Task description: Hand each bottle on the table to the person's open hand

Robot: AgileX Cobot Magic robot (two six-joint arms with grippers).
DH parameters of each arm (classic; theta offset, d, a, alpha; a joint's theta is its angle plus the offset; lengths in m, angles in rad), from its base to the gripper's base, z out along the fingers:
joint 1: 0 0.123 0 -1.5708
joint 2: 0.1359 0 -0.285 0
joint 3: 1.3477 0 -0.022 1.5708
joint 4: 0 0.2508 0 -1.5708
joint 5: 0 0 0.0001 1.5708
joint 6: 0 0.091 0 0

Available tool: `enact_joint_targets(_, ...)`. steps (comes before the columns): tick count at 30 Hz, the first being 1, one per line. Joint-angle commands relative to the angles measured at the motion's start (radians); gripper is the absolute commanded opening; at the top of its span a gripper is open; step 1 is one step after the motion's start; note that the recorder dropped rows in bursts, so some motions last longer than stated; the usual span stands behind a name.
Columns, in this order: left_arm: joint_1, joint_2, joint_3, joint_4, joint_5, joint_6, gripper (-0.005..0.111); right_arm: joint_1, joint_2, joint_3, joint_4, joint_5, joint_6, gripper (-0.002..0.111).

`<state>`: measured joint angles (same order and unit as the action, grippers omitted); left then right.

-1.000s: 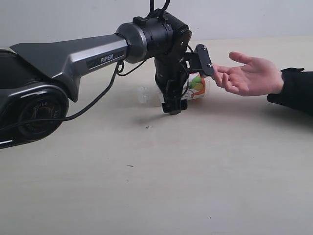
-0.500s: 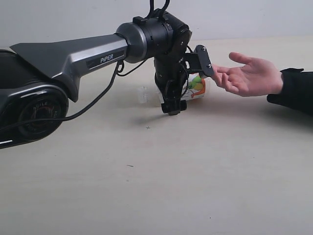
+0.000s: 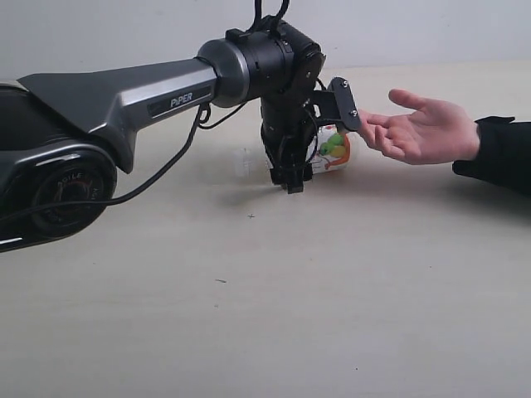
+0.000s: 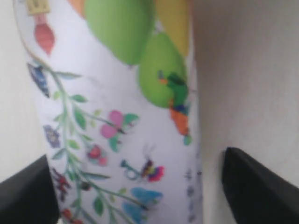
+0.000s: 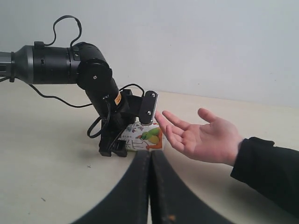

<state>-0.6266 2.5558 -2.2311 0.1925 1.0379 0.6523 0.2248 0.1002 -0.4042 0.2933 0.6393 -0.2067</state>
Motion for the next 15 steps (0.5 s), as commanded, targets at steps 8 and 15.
enact_joint_targets(8,-0.001,-0.001,-0.005,0.008,0.022,0.0,0.001,-0.003,-0.005,0.003,-0.006,-0.014,-0.004,0.0)
enact_joint_targets(15,-0.003,-0.087,-0.005,0.014,0.096,-0.121,0.001,-0.003,-0.005,0.003,-0.006,-0.014,-0.004,0.0)
